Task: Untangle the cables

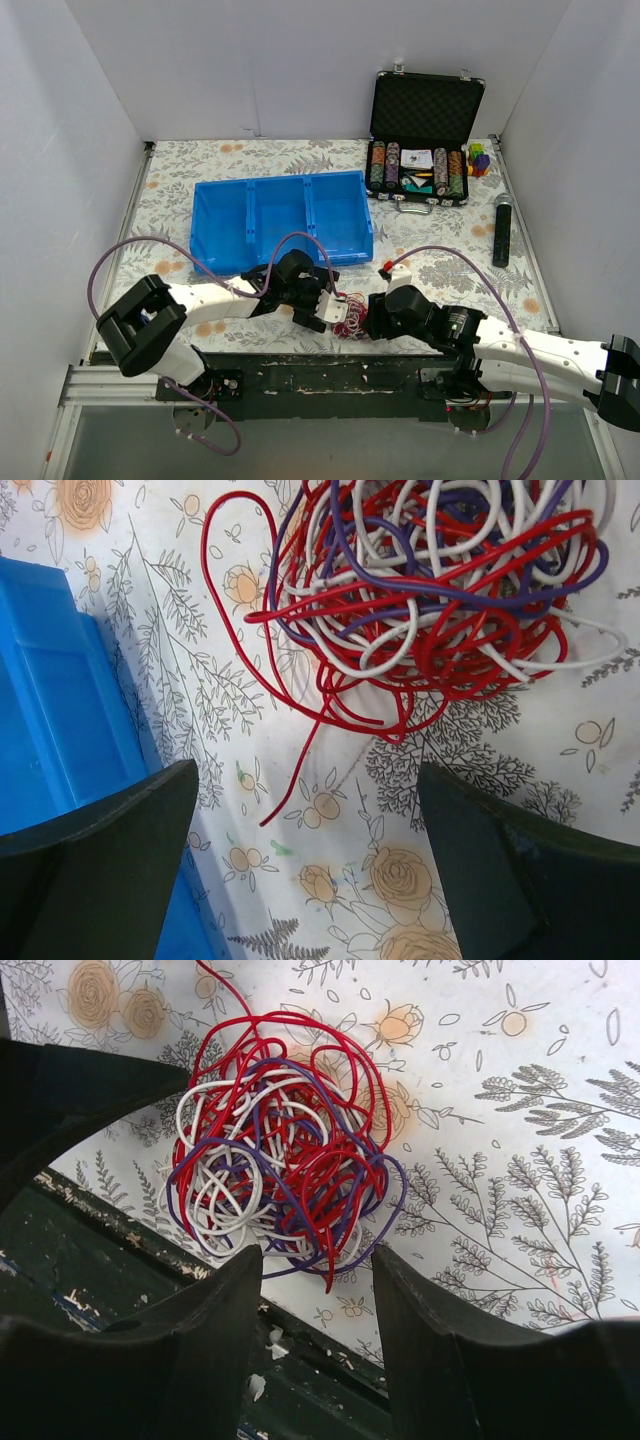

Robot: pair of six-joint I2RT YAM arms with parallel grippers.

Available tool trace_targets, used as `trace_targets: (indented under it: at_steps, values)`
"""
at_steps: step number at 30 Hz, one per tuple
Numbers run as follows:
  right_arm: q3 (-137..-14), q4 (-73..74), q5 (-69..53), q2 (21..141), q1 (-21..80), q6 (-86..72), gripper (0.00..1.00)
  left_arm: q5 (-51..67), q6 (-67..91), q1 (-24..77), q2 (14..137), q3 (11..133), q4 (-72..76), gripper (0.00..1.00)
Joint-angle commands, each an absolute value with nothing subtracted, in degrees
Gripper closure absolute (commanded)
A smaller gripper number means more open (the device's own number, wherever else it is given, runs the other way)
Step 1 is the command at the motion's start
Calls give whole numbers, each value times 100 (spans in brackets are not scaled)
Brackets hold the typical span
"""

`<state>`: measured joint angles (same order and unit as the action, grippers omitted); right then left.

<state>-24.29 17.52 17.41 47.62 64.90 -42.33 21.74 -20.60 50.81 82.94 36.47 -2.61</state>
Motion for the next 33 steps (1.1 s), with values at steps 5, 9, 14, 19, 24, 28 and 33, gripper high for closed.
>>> trace_targets:
  at_steps: [5,9,14,19,24,28,33]
  values:
    - [-2382,1222,1573,4632,6495,-4096,47,2171,-2417,5115,8674,4025,-306,43]
    - [-2408,1231,1591,4570,6495,-4052,48,2145,-2408,5115,8877,4332,-816,66]
    - [-2470,1213,1573,4491,6495,-3990,50,2110,-2487,5115,9017,4544,-1317,86]
    - [-2557,1248,1591,4412,6495,-3902,52,1987,-2470,5115,9088,4720,-1748,100]
    - [-2672,1301,1617,4386,6495,-3841,54,1916,-2154,5115,8974,4947,-1767,100]
    - [-2716,1249,1565,4386,6495,-3788,43,1741,-1531,5115,8711,5404,-1714,100]
    - [-2672,897,1459,4289,6495,-3762,19,1617,-854,5115,8149,5932,-1985,100]
